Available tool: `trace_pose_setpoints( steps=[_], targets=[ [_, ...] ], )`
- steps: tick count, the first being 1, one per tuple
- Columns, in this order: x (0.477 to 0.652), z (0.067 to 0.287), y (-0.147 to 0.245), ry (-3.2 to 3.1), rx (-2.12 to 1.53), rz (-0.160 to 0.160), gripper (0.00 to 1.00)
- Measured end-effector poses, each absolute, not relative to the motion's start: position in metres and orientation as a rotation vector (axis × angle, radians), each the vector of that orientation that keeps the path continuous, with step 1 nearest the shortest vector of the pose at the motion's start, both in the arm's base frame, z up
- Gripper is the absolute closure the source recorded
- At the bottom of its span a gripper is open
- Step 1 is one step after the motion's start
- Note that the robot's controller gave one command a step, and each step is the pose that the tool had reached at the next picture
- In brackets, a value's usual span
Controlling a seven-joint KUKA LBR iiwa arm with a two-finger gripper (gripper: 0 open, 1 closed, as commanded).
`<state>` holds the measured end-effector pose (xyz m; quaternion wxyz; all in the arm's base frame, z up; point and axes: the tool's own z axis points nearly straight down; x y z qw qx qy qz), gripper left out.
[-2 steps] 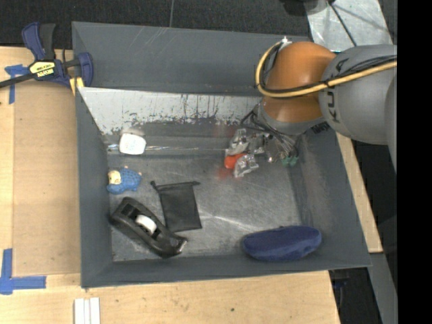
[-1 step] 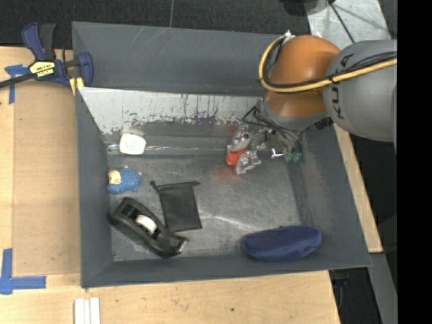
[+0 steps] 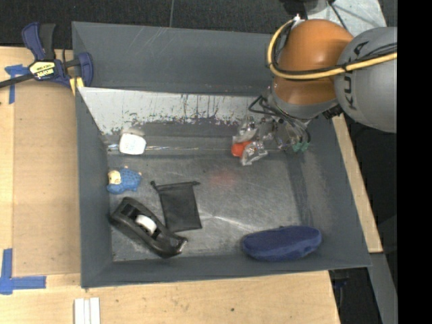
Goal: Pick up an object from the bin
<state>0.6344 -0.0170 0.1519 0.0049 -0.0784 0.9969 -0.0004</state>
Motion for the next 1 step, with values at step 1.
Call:
trace_pose_setpoints(
  steps=[1],
  targets=[
    [0.6364,0.1788,-0.0172,3.124,-0.242,-0.001,1.00]
  ],
)
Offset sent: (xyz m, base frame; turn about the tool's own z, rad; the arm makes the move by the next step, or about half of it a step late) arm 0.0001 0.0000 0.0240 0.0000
